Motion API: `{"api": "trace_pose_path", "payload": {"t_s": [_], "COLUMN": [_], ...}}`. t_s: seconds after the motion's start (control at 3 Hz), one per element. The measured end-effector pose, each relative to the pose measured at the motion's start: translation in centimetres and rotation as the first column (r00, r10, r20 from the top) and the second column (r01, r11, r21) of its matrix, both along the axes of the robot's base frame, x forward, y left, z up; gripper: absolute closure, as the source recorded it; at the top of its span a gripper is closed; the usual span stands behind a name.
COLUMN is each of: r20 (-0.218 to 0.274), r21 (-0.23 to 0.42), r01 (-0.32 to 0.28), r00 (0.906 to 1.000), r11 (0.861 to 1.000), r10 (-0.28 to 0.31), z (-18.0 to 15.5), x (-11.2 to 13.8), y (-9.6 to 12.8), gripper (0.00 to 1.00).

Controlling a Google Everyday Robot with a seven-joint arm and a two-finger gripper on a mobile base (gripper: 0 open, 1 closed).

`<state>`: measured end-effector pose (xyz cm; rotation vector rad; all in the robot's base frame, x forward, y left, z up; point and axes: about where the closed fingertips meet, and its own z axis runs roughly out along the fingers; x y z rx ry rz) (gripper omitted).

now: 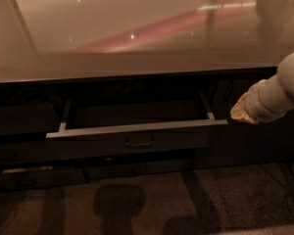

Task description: Open top drawer

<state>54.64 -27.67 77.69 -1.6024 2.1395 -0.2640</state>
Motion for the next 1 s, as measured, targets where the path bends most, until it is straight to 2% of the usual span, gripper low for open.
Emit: {"api": "trace_pose_path", "payload": {"t_s": [0.33,0.67,1.0], "r20": [-0.022,-0.015,-0.015], "r21": [0.168,0.238,0.234], "r01": [-0.103,-0.219,-0.231], "r00": [0.9939,0.9732,0.9705], "r11": [0.980,0.946,0.945], "r10": [0.108,0.229,0.241], "z": [0.2,0.5,0.4], "x": [0.5,0.3,0.3], "y": [0.8,2.1,2.2], "gripper": [1.00,1.00,1.00]}}
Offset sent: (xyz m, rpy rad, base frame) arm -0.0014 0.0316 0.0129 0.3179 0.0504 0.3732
